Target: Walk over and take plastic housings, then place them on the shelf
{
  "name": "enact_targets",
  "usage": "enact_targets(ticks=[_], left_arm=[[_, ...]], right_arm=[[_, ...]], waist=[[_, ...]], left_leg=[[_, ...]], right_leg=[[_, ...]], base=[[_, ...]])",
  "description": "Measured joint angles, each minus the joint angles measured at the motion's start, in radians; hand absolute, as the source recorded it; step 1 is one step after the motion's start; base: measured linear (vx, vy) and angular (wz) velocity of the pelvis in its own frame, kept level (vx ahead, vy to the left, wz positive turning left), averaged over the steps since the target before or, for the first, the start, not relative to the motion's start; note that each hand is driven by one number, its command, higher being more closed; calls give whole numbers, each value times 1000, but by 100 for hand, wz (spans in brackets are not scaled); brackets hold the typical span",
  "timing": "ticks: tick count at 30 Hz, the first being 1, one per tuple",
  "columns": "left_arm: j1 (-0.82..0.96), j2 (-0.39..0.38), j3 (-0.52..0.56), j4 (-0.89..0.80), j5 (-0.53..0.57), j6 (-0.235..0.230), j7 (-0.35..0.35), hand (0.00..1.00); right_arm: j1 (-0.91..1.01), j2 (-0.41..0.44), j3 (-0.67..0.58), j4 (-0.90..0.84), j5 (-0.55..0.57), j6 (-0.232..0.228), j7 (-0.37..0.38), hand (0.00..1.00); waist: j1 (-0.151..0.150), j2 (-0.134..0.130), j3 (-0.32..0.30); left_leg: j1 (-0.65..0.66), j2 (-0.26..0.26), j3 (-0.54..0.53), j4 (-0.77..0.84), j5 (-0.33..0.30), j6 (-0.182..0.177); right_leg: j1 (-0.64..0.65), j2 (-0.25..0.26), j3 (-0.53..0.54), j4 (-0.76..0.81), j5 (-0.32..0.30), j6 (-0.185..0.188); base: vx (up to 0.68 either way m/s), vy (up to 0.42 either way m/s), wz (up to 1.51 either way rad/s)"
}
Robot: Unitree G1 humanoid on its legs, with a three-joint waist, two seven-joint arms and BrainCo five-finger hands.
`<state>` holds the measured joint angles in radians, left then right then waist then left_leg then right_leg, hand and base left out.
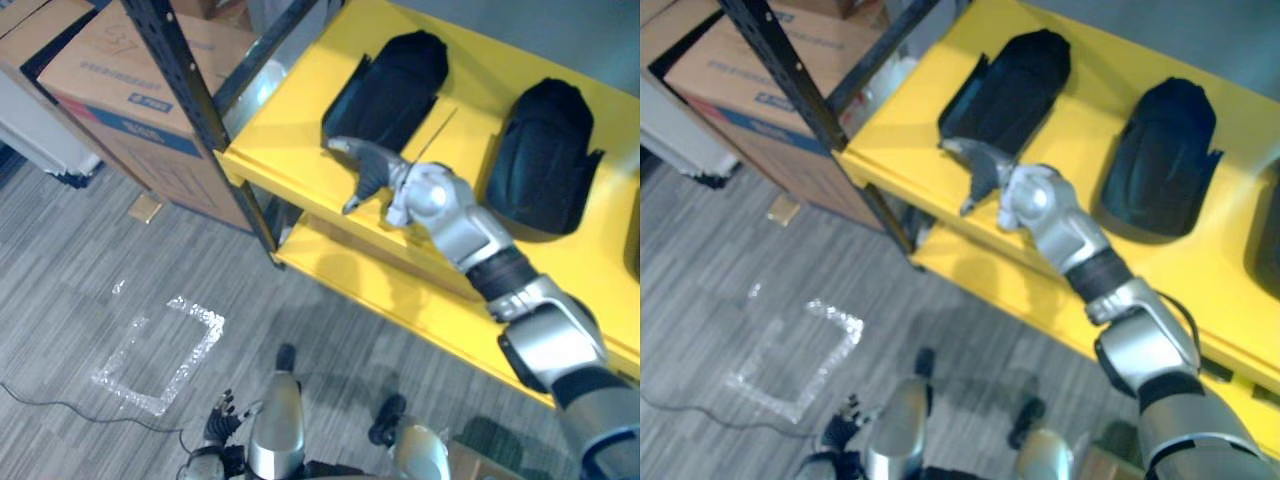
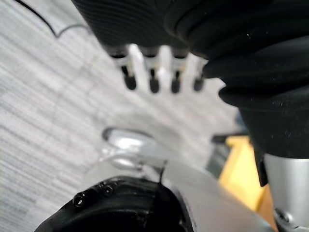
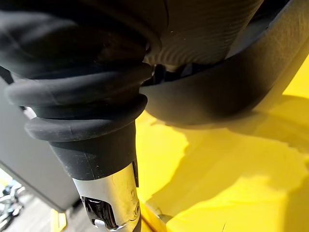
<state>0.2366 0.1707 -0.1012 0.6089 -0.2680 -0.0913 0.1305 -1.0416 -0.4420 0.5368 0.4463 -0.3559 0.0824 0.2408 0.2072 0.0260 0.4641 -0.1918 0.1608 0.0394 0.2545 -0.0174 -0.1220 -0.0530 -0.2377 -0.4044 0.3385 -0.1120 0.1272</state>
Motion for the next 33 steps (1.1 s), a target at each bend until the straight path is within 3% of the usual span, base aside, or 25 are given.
enact_targets(ticks=[3, 4, 6, 7, 12, 15, 19, 26, 29, 33], left_arm=[[0, 0, 0, 0, 0, 0, 1, 0], [0, 0, 0, 0, 0, -1, 2, 0], [0, 0, 0, 1, 0, -2, 2, 0], [0, 0, 0, 1, 0, -3, 1, 0], [0, -1, 0, 4, 5, -10, 0, 0], [0, -1, 1, 12, 13, -25, 0, 0], [0, -1, 4, 26, 44, -44, -3, 0], [2, -12, 11, 54, 52, -45, -4, 0], [4, -14, 12, 67, 52, -55, -1, 0], [7, -15, 13, 80, 51, -74, 9, 0]], right_arm=[[12, 3, 2, 1, -15, -9, -112, 0], [13, 4, 1, 1, -22, -19, -183, 0], [13, 8, -34, -3, -40, -57, -326, 0], [13, 13, -84, -15, -52, -93, -434, 0], [12, 15, -190, -134, -61, -195, -668, 0], [14, 29, -212, -200, -90, -214, -730, 0], [51, 47, -255, -295, -88, -204, -748, 0], [324, 76, -428, -554, 54, -66, -749, 0], [448, 114, -500, -615, 69, -42, -801, 0], [592, 144, -571, -673, 68, -45, -883, 0]], waist=[[1, 0, 0], [0, 0, 0], [0, 0, 0], [0, 0, 0], [-1, 0, 0], [-14, 1, 1], [-33, 1, 1], [-79, 1, 1], [-114, 2, 1], [-145, 3, 1]], left_leg=[[0, 0, 0, 0, 0, 0], [0, 0, 0, 0, 0, 0], [0, 1, 0, 0, 0, 0], [0, 1, 0, 0, 0, 0], [2, 11, 12, 3, 0, -1], [0, 19, 24, 13, -3, -2], [3, 24, 39, 32, -18, -3], [21, 19, 102, 40, -36, 10], [29, 18, 127, 35, -36, 10], [36, 18, 137, 33, -43, 9]], right_leg=[[0, 0, 0, 0, 0, 0], [0, 0, 0, 0, 0, 0], [0, 1, 0, 0, 0, 0], [0, 1, 0, 0, 0, 0], [-5, 11, 14, -6, 5, -5], [-16, 16, 28, -5, 10, -8], [-18, 18, 48, -10, 10, -7], [-41, 8, 106, -16, 29, 6], [-58, 6, 131, -8, 33, 7], [-64, 4, 138, -3, 31, 6]], base=[[0, 0, 0], [0, 0, 0], [0, 0, 0], [0, 0, 0], [0, 0, -7], [-18, 1, -17], [-40, 29, -14], [-7, 41, -22], [24, 14, -23], [15, -1, -10]])
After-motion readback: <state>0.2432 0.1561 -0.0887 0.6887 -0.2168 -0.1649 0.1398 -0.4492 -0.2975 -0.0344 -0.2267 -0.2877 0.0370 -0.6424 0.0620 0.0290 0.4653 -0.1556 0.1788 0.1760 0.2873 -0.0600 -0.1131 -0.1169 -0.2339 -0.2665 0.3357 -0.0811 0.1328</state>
